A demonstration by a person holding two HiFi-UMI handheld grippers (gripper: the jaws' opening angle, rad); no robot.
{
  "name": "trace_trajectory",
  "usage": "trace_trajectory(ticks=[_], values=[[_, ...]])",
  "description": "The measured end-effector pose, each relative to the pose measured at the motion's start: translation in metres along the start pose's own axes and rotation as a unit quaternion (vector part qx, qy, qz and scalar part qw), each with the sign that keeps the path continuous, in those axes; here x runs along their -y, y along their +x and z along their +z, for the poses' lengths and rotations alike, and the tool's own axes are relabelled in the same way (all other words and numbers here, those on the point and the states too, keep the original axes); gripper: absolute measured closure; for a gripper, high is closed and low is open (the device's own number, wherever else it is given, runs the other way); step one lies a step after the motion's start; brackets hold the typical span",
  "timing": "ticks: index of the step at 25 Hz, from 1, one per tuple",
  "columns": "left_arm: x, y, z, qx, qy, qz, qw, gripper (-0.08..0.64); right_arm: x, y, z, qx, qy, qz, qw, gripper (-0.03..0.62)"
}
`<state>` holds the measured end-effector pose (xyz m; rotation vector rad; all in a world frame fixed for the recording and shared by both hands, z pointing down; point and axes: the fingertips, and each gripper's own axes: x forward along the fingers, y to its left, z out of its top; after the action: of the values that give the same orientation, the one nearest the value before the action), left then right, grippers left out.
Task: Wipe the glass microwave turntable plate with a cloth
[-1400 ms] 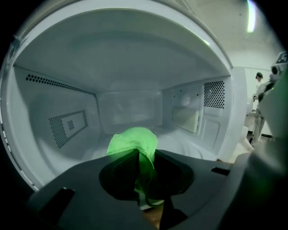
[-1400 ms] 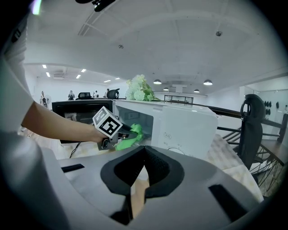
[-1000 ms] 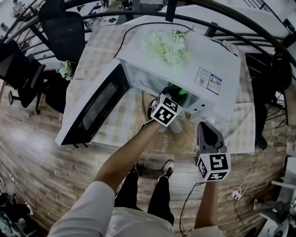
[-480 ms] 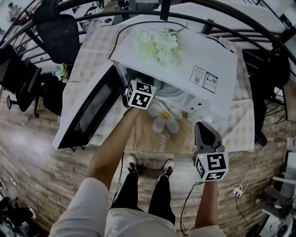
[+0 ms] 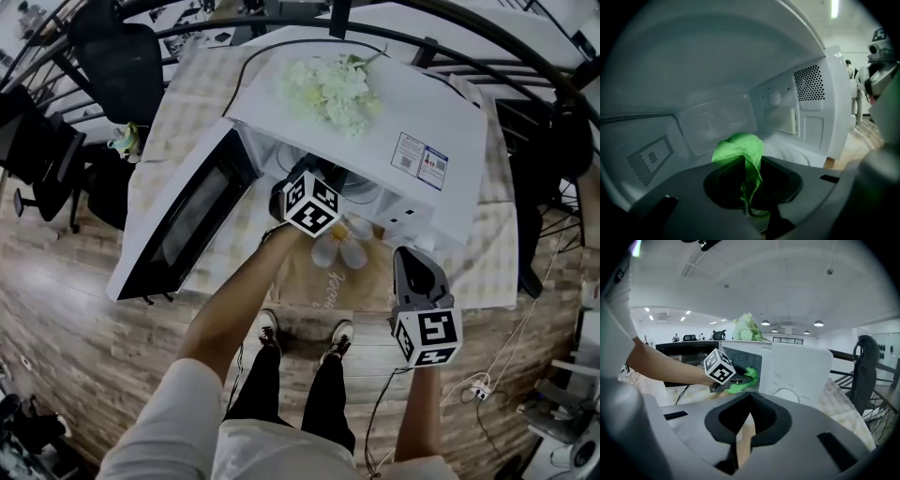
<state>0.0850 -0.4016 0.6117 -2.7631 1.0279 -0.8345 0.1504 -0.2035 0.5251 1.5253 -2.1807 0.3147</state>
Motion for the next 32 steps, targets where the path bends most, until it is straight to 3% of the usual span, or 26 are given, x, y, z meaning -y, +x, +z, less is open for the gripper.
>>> trace_trajectory(ticks=[6,10,14,18,20,28,32], values=[[0.056,0.013,0.026,0.018,0.047,-0.075,0.9959,0.456,-0.003,0.001,-0.001,-0.003,-0.002,0.002,1.0,0.577],[0.053,0.014,0.025,0.018,0.041,-0.076,0.9961,0.456,-0.002,0.002,-0.003,-0.006,-0.002,0.002,1.0,0.577],[-0.002,0.003,0.004,0.013,-0.023,0.013,0.9996,0.456,-0.002,0.002,-0.006,-0.006,0.0,0.003,1.0,0.577],[-0.071,-0.02,-0.028,-0.015,-0.096,0.117,0.9884,0.455,-0.005,0.0,-0.007,-0.006,0.001,0.005,1.0,0.577],[-0.086,-0.026,-0.039,-0.033,-0.102,0.13,0.9858,0.454,-0.008,-0.001,-0.009,-0.007,0.001,0.006,1.0,0.577],[-0.048,-0.033,-0.035,-0.03,-0.087,0.067,0.9935,0.456,-0.014,-0.005,-0.003,-0.002,0.001,0.006,1.0,0.577],[-0.003,-0.043,-0.025,-0.019,-0.077,0.009,0.9968,0.457,-0.012,-0.015,0.012,0.007,0.0,0.001,1.0,0.577]])
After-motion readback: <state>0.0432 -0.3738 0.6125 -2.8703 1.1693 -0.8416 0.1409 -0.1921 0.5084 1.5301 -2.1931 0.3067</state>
